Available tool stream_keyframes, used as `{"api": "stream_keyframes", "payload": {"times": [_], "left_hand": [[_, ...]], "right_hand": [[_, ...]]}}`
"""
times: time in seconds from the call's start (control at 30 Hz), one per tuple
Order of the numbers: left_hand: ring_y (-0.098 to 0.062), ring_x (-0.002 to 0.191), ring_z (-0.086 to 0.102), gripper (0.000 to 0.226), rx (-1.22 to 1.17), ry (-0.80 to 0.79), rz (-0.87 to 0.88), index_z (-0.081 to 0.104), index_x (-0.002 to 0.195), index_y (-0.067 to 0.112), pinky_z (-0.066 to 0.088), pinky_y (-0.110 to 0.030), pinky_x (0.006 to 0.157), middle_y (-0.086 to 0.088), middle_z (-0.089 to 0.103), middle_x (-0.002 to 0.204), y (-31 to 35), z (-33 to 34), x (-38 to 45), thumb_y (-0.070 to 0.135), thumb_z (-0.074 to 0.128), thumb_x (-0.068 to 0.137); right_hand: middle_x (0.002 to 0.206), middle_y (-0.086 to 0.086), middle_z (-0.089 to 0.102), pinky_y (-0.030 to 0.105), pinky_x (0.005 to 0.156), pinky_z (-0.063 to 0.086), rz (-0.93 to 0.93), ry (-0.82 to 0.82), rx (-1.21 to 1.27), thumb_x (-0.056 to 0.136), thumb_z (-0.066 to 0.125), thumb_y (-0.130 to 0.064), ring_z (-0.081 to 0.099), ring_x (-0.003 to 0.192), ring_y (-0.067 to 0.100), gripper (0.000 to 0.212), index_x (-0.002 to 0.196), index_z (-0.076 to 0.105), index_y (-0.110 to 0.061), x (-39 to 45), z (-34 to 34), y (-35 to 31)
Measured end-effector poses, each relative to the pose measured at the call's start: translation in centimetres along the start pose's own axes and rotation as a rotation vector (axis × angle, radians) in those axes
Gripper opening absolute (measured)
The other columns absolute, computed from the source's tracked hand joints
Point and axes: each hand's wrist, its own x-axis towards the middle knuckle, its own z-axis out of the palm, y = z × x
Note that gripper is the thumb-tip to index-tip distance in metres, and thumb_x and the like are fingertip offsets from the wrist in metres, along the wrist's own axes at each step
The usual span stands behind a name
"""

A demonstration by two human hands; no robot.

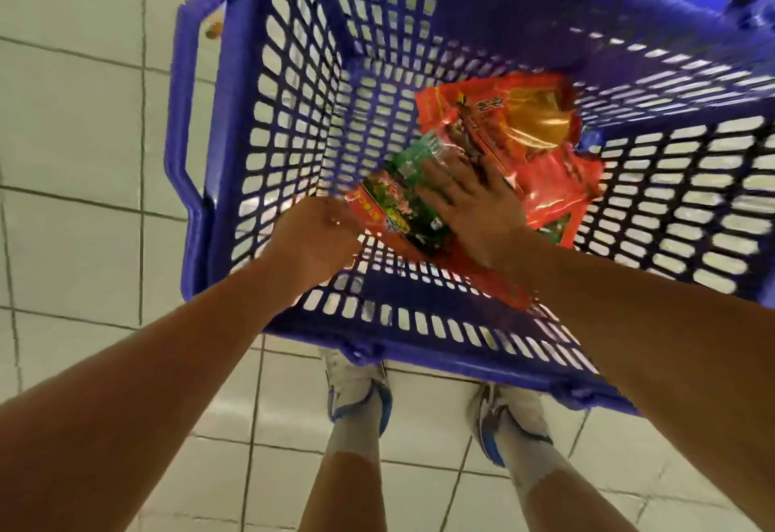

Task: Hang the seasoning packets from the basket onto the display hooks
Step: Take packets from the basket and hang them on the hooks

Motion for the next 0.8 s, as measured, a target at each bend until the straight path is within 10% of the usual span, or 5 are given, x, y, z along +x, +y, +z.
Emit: {"api": "stream_keyframes", "payload": {"times": [0.17, 0.33, 0.47, 0.7, 0.8], "left_hand": [[-0.033, 0.082, 0.067, 0.024, -0.104, 0.105, -0.011, 0.073, 0.092, 0.02, 0.056, -0.05, 0.08, -0.019, 0.074, 0.094, -0.7, -0.2, 0.0, 0.0, 0.059, 0.089], [0.004, 0.092, 0.061, 0.061, -0.196, -0.03, 0.178, 0.062, 0.131, 0.037, 0.045, -0.015, 0.095, 0.019, 0.064, 0.112, 0.7, -0.6, -1.2, -0.002, 0.07, 0.086], [-0.01, 0.1, 0.073, 0.04, -0.519, -0.137, 0.213, 0.07, 0.113, 0.023, 0.047, -0.034, 0.092, 0.004, 0.078, 0.108, 1.3, -0.6, -2.0, 0.014, 0.084, 0.076], [-0.016, 0.088, 0.075, 0.013, -0.516, 0.308, 0.193, 0.07, 0.104, 0.031, 0.062, -0.05, 0.08, 0.01, 0.078, 0.094, 1.1, -0.3, -1.0, 0.023, 0.071, 0.093], [-0.013, 0.092, 0.072, 0.017, -0.421, 0.378, 0.19, 0.068, 0.108, 0.033, 0.059, -0.046, 0.088, 0.015, 0.074, 0.095, 1.3, -0.6, 0.0, 0.026, 0.071, 0.093]], "right_hand": [[0.169, 0.007, 0.019, 0.049, 0.125, 0.015, -0.045, 0.095, 0.256, 0.096, 0.059, -0.018, 0.014, 0.155, 0.032, 0.077, 0.162, 0.018, -0.018, -3.4, -3.3, 1.4], [0.108, -0.017, 0.073, 0.026, 0.095, 0.049, 0.06, 0.052, 1.31, 0.088, 0.066, -0.018, 0.064, 0.103, 0.003, 0.031, 0.117, 0.066, -0.028, -7.1, -10.7, 0.9], [0.096, -0.006, 0.074, 0.03, 0.09, 0.055, 0.163, -0.197, 1.967, 0.082, 0.07, -0.011, 0.069, 0.095, 0.01, 0.024, 0.105, 0.067, -0.02, -8.6, -12.6, 0.6], [0.133, 0.01, 0.064, 0.042, 0.1, 0.051, 0.164, 0.255, 0.598, 0.094, 0.057, -0.017, 0.06, 0.119, 0.031, 0.041, 0.134, 0.059, -0.016, -2.7, -11.8, 4.1], [0.144, 0.014, 0.048, 0.047, 0.111, 0.041, 0.093, 0.06, 0.166, 0.086, 0.066, -0.027, 0.043, 0.134, 0.034, 0.065, 0.145, 0.043, -0.011, 2.3, -11.7, 4.6]]}}
